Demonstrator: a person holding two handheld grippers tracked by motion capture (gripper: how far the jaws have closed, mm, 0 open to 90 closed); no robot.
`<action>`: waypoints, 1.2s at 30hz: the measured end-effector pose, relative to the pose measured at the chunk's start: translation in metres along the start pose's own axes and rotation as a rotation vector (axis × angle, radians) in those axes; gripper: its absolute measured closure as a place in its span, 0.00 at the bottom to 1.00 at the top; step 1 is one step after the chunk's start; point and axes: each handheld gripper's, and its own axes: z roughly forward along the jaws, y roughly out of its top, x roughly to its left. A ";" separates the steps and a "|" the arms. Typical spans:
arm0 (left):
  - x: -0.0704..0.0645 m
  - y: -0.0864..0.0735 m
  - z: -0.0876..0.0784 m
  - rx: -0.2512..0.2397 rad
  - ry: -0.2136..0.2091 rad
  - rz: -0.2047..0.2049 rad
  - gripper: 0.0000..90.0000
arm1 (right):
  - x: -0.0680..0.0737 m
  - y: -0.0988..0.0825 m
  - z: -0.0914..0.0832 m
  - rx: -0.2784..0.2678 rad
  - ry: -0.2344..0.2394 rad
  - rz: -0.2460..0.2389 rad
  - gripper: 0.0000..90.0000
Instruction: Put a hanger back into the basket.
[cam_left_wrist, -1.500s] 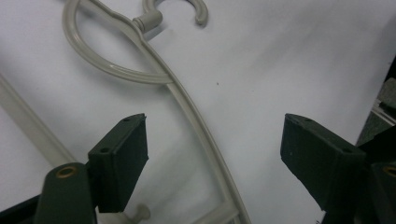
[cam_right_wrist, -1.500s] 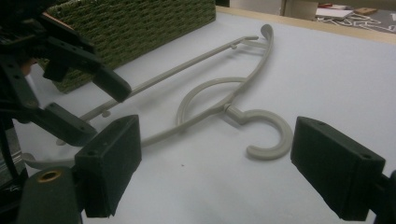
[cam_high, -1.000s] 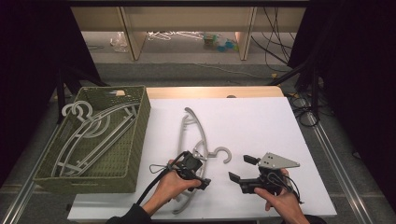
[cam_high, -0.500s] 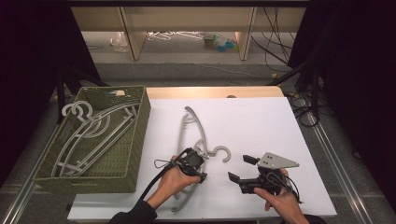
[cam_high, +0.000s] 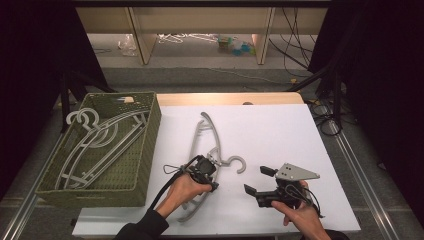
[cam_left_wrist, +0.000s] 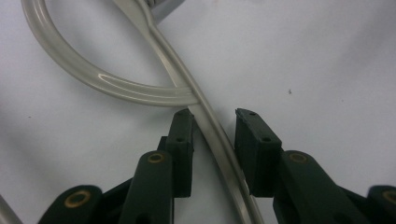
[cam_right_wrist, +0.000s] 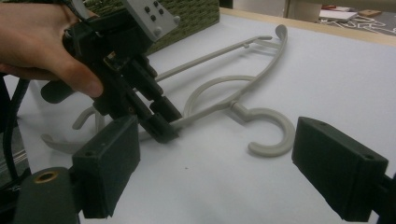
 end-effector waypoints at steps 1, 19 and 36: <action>0.000 0.001 0.000 0.001 -0.006 -0.015 0.75 | 0.001 0.000 0.000 0.007 0.011 0.015 0.18; 0.017 0.008 -0.004 0.087 -0.060 0.084 0.90 | -0.001 -0.001 0.002 -0.023 0.007 0.006 0.18; 0.045 -0.001 -0.057 -0.113 -0.093 0.038 0.90 | -0.002 0.002 -0.003 -0.047 -0.013 0.023 0.19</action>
